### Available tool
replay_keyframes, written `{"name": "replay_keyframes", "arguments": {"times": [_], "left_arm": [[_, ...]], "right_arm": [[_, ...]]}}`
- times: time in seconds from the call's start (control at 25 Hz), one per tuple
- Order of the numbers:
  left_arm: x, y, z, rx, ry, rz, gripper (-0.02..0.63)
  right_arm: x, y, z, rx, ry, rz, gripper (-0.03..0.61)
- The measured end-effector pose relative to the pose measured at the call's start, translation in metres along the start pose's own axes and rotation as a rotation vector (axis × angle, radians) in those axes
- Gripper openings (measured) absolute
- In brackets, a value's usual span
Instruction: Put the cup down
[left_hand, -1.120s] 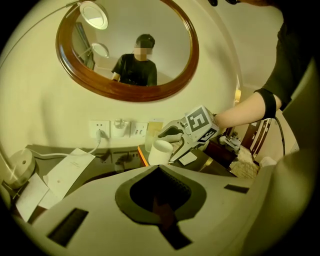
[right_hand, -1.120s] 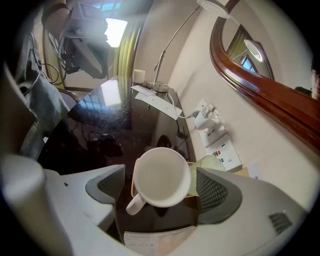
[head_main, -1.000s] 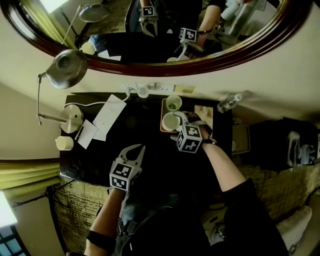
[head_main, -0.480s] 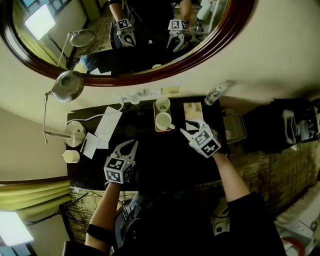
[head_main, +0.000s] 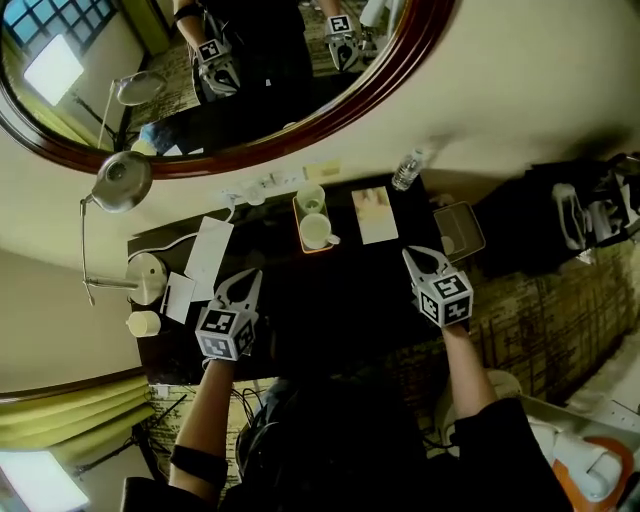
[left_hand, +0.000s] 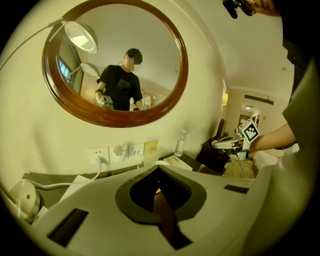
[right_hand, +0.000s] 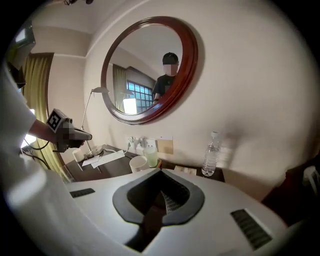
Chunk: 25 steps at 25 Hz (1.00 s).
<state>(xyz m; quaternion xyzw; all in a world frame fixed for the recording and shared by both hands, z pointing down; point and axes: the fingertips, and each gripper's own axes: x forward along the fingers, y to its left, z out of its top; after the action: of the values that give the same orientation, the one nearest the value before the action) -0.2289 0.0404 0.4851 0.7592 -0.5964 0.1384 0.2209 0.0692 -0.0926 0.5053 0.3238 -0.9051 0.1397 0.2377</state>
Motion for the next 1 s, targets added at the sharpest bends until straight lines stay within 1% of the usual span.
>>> {"name": "replay_keyframes", "arguments": {"times": [0.08, 0.2, 0.36, 0.64, 0.8, 0.92, 1.0], "left_arm": [[-0.003, 0.002, 0.003, -0.006, -0.024, 0.007, 0.006], [-0.007, -0.006, 0.008, 0.001, -0.037, -0.005, 0.006], [-0.006, -0.002, 0.011, -0.006, -0.065, 0.01, 0.006], [-0.01, -0.006, 0.013, -0.021, -0.075, 0.006, 0.006], [-0.013, -0.005, 0.008, -0.014, -0.08, 0.024, 0.006], [-0.017, -0.012, 0.01, 0.008, -0.086, 0.017, 0.006], [-0.018, -0.015, 0.014, -0.003, -0.1, 0.015, 0.006]], "right_arm": [[-0.009, 0.001, -0.003, 0.032, -0.026, -0.011, 0.002], [-0.017, 0.003, -0.006, 0.052, -0.021, -0.026, 0.0], [-0.012, 0.008, 0.002, 0.041, -0.018, -0.018, 0.002], [-0.003, 0.018, 0.007, 0.021, -0.014, 0.006, 0.002], [-0.001, 0.02, 0.003, 0.008, -0.007, 0.008, 0.002], [-0.002, 0.022, -0.002, 0.011, 0.003, 0.013, 0.002], [-0.002, 0.023, -0.004, 0.008, 0.007, 0.019, 0.002]]}}
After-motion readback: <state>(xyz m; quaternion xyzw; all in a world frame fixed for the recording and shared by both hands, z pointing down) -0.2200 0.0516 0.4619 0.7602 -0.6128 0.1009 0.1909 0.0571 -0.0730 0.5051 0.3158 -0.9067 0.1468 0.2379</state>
